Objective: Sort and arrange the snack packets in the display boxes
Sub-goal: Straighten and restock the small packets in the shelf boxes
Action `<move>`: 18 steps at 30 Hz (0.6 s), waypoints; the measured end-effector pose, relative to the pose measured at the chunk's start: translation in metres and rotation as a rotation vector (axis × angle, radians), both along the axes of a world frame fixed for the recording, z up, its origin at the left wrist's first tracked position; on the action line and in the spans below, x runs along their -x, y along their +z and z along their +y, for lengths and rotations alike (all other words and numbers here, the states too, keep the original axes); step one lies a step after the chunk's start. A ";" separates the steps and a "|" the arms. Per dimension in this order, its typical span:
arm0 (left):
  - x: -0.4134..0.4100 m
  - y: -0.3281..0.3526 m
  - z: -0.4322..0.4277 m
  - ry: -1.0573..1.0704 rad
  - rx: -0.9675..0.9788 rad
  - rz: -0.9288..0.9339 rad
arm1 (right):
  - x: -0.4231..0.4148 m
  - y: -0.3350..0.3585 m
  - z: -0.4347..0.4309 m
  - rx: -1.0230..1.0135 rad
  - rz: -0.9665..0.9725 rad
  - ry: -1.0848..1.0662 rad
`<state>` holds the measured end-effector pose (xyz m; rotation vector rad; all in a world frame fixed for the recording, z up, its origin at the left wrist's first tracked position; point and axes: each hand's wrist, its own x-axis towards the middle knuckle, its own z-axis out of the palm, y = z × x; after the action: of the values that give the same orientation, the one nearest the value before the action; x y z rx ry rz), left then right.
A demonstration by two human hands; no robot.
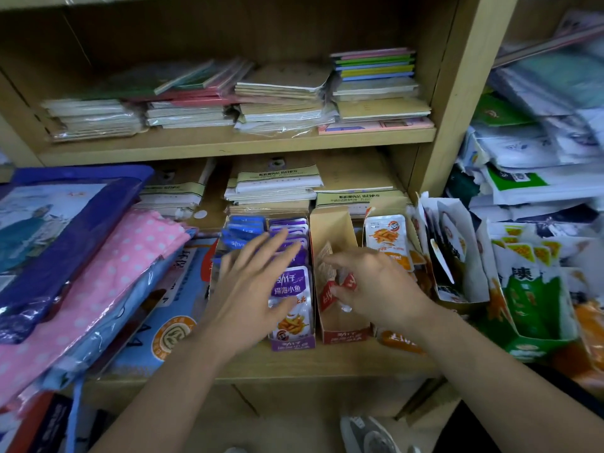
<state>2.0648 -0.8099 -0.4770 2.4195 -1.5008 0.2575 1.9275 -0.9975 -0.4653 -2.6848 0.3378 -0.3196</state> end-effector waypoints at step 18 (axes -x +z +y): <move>0.004 -0.004 0.003 -0.145 0.280 0.015 | 0.032 0.025 -0.038 -0.187 0.040 0.053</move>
<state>2.0604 -0.8074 -0.4806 2.0815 -1.5123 0.3887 1.8954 -1.0355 -0.4406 -2.5140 0.2931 -0.2082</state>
